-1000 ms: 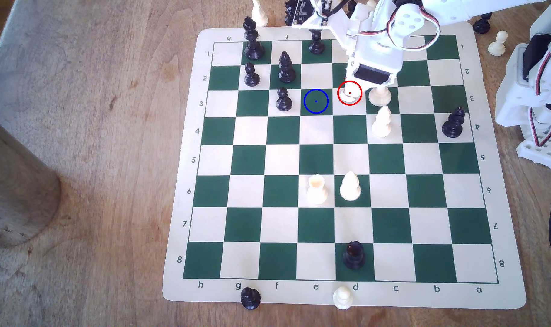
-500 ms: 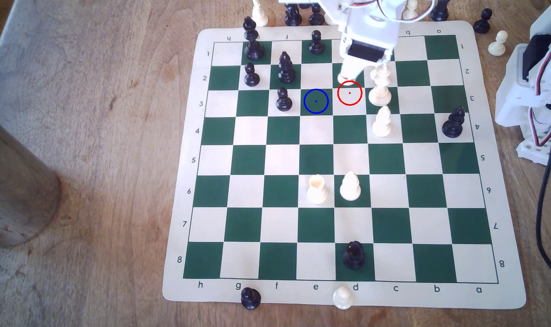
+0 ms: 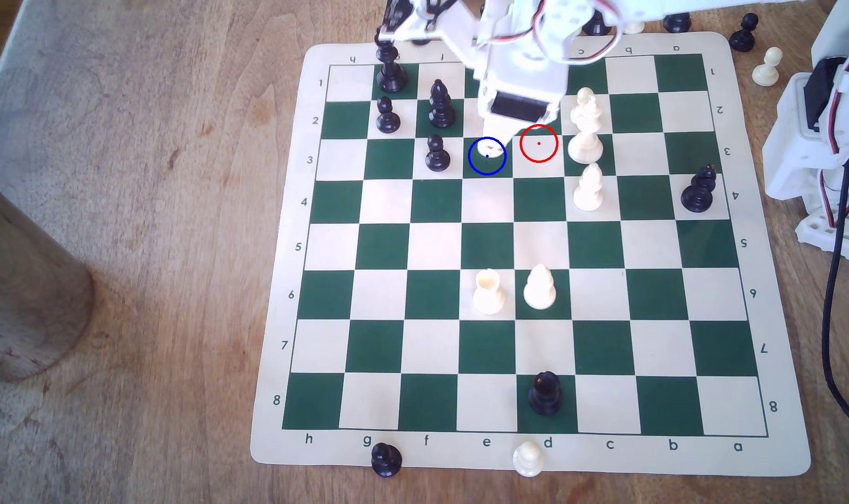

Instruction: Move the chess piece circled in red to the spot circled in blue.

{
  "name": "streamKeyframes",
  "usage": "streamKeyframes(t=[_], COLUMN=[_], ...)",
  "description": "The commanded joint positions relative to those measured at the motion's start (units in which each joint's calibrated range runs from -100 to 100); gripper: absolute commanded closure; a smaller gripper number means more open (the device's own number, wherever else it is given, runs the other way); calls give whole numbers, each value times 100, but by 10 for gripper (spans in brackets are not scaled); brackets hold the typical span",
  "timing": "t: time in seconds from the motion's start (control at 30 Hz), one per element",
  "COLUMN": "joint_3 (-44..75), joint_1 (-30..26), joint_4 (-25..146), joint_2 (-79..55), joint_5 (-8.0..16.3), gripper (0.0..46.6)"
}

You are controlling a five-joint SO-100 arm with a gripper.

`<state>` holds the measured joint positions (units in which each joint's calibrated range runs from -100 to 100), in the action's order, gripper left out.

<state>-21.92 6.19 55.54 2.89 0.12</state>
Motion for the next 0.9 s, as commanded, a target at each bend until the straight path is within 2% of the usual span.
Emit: streamKeyframes(t=[0.0,0.87], joint_3=[351,70], joint_1=[135,198], joint_4=[-378,-763], joint_2=[-145,-561], joint_5=[-24,-63], gripper=[462,462])
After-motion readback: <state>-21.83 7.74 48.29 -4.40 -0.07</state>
